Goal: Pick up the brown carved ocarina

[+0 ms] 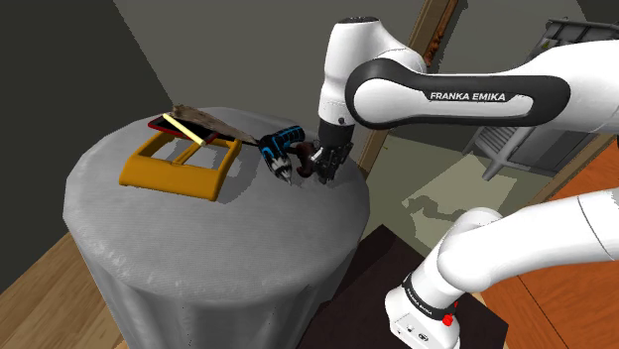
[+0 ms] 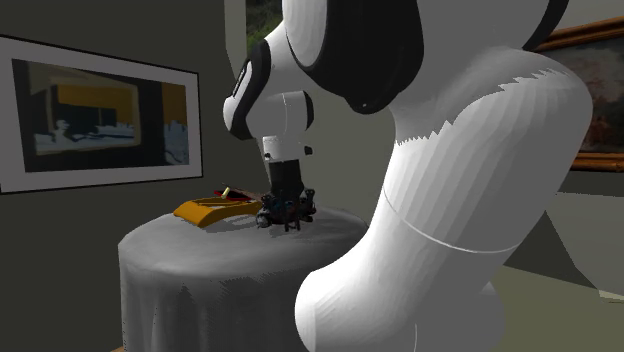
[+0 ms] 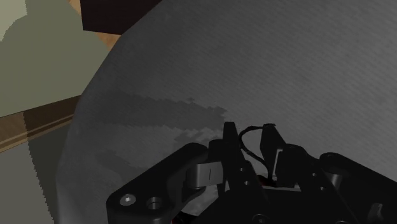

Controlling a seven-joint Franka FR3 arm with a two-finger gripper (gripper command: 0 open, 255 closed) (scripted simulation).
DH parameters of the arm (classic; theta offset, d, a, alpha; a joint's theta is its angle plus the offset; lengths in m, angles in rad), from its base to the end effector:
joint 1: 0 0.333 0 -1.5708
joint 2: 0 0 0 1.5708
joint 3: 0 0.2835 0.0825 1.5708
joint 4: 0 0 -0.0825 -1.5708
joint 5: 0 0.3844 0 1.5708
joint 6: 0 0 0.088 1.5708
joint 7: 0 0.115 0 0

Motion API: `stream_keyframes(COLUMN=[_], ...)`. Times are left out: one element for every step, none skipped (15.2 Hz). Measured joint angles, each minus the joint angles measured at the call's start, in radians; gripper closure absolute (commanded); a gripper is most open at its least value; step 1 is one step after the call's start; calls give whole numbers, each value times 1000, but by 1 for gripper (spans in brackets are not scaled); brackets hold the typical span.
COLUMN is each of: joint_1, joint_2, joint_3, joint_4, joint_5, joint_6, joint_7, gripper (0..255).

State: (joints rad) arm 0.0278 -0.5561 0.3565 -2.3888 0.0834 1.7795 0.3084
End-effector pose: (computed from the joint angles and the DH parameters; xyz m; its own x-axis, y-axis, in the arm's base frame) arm 0.3662 0.1614 0.4632 0.9991 -0.0050 -0.0423 0.0003 -0.9923 0.1238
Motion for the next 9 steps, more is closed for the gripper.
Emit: stream_keyframes(joint_1=[-1, -1, -1, -2, -3, -4, -4, -5, -5], joint_2=[-3, -4, -6, -5, -3, -3, -6, -3, -8], joint_3=[-3, -4, -6, -8, -9, -11, -13, -13, -15], joint_4=[9, 21, 34, 47, 63, 77, 87, 105, 113], joint_5=[-1, -2, -3, -4, -6, -7, -8, -9, -8], joint_6=[-11, -25, -39, -51, -66, -80, -93, -107, -121], joint_7=[-2, -2, -4, -5, -5, -6, -8, -7, -8], gripper=[255, 255, 255, 255, 255, 255, 255, 255, 255])
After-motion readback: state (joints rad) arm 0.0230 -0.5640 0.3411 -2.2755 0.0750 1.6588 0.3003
